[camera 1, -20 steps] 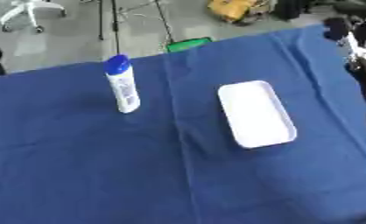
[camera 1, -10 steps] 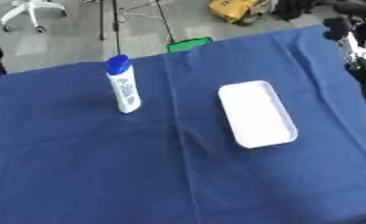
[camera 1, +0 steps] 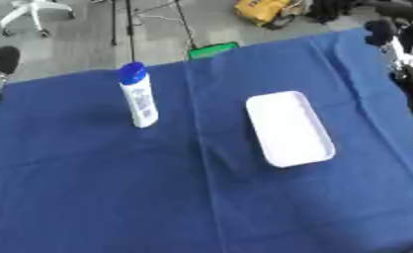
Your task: Pick up objects on the table and place them in the box.
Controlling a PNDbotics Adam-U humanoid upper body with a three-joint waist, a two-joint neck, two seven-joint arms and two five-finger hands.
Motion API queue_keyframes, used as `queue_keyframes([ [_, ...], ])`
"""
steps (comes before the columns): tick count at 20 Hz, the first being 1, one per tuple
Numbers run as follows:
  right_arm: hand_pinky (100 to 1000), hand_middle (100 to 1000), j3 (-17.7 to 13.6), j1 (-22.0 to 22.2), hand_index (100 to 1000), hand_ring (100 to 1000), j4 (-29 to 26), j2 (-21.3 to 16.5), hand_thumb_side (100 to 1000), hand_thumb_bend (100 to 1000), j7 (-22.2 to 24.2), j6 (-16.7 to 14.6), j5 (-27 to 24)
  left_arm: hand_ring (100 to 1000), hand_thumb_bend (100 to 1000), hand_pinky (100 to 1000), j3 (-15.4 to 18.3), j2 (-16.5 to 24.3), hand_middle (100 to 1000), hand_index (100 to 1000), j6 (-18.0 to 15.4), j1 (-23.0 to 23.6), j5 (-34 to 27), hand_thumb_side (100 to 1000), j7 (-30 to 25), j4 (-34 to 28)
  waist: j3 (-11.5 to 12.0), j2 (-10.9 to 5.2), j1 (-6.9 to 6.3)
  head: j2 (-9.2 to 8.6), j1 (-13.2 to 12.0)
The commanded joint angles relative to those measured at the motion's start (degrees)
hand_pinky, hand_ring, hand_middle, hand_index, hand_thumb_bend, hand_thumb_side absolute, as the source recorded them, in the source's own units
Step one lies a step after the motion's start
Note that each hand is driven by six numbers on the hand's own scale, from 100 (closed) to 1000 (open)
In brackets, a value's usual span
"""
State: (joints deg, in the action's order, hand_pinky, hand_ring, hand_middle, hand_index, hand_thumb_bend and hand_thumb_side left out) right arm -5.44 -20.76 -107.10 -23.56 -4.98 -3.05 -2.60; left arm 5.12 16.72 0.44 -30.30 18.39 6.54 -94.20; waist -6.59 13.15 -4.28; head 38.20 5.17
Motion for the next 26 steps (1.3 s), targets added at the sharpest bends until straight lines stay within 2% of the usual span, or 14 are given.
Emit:
queue_keyframes([
  [1,771,816,0.1,-0.9,784,784,-0.6,-1.3,462,346,0.4,-0.1,0.1,690,977,690,-1.4,1.3,780,873,-0.1,-3.6,1.5,741,-0.7,4.4,-0.4,-1.05,1.05,-0.63,-0.4],
  [4,771,816,0.2,-1.0,784,784,-0.6,-1.2,462,345,0.5,-0.1,0.0,692,1000,691,-2.3,0.6,781,878,-0.5,-6.1,3.3,745,-0.1,8.8,-0.9,-1.1,1.01,-0.76,-0.6],
  [6,771,816,0.4,-1.1,784,784,-0.5,-1.2,462,345,0.7,-0.1,0.0,701,1000,696,-2.9,0.0,788,888,-0.1,-8.5,5.7,710,0.0,12.8,-1.6,-1.16,0.91,-0.78,-0.9],
  [7,771,816,0.5,-1.1,784,784,-0.5,-1.2,462,344,0.8,-0.1,-0.1,701,1000,697,-3.2,-0.3,789,893,0.1,-9.6,7.1,631,0.1,15.0,-2.0,-1.2,0.84,-0.79,-1.0],
  [14,771,816,1.1,-1.5,785,784,-0.5,-1.1,463,343,1.4,-0.2,-0.3,707,1000,701,-4.5,-3.0,788,903,-0.2,-15.7,15.8,583,0.1,29.9,-4.2,-1.41,0.41,-0.9,-1.8],
  [19,771,816,1.1,-1.6,786,784,-0.5,-1.1,463,341,1.5,-0.2,-0.4,687,1000,695,-4.5,-4.1,764,885,-1.1,-17.1,19.1,535,1.8,35.3,-5.1,-1.4,0.4,-0.99,-2.0],
  [24,771,816,1.1,-1.7,786,784,-0.5,-1.1,463,340,1.4,-0.3,-0.4,676,1000,692,-4.6,-5.0,749,868,-3.7,-17.4,19.8,520,5.1,39.1,-5.7,-1.26,0.56,-1.08,-2.0],
  [25,771,816,1.1,-1.7,787,784,-0.5,-1.1,462,350,1.4,-0.3,-0.4,640,932,668,-4.6,-5.2,711,824,-4.0,-17.4,19.7,489,5.5,39.4,-5.7,-1.21,0.58,-1.1,-2.0],
  [26,771,816,1.1,-1.7,787,784,-0.5,-1.1,462,350,1.4,-0.3,-0.4,640,932,668,-4.5,-5.5,711,824,-4.7,-17.2,19.2,489,6.0,39.9,-5.8,-1.15,0.6,-1.11,-1.9],
])
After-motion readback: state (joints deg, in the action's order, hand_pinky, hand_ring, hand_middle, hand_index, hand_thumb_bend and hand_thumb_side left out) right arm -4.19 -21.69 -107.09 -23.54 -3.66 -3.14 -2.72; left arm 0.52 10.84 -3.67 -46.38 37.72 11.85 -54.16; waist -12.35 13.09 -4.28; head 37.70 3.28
